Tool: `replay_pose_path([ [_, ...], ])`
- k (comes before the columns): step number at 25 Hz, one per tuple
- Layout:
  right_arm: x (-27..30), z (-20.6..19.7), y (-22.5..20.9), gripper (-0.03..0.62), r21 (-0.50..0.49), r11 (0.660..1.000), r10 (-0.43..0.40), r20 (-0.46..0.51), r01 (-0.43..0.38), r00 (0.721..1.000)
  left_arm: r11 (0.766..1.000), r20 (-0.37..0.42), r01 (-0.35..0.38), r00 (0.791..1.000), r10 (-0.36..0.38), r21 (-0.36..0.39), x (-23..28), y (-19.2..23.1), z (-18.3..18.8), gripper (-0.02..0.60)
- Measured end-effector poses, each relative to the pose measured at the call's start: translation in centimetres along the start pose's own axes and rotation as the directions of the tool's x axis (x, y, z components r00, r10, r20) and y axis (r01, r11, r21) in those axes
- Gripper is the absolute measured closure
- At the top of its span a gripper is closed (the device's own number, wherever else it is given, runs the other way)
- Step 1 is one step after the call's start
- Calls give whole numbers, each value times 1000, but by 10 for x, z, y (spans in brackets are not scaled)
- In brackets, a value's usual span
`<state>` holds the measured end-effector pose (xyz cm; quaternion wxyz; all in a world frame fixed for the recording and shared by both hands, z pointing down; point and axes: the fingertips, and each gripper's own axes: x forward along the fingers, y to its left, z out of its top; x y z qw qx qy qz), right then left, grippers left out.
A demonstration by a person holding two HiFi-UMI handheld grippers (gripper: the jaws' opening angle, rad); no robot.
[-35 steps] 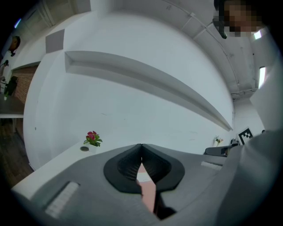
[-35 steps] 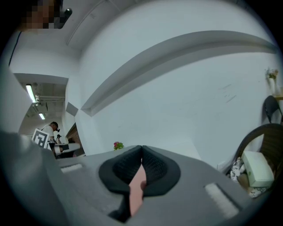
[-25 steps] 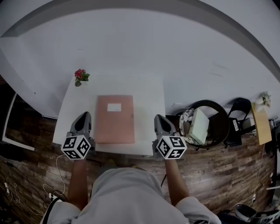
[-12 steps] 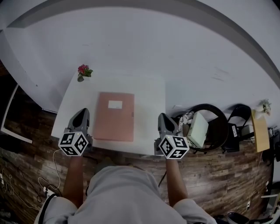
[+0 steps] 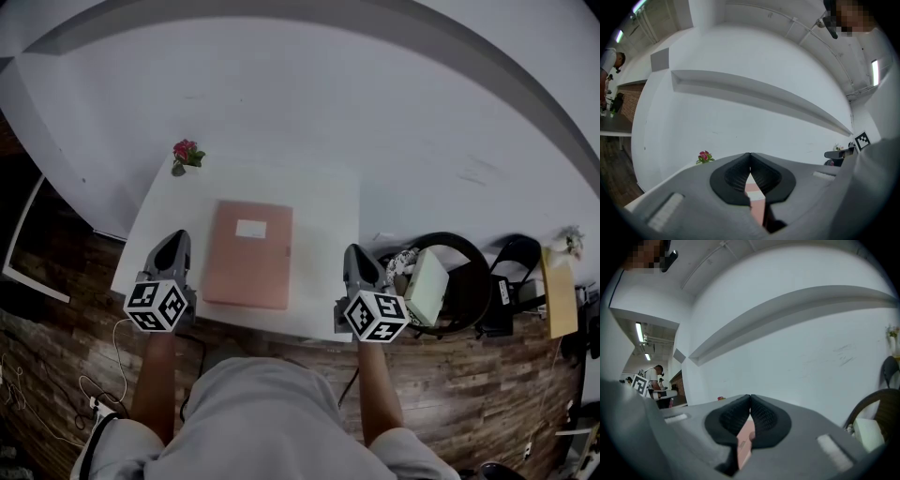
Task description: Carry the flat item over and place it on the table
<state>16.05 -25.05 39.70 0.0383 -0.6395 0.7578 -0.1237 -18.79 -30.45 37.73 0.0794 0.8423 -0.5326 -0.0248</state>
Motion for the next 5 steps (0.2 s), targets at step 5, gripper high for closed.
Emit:
replay_pose_path([
  [5,10,4,1,591,-6,1000,-4,11,4,1000,1000,0,-4,1000,4,-1,6,7,1,574],
])
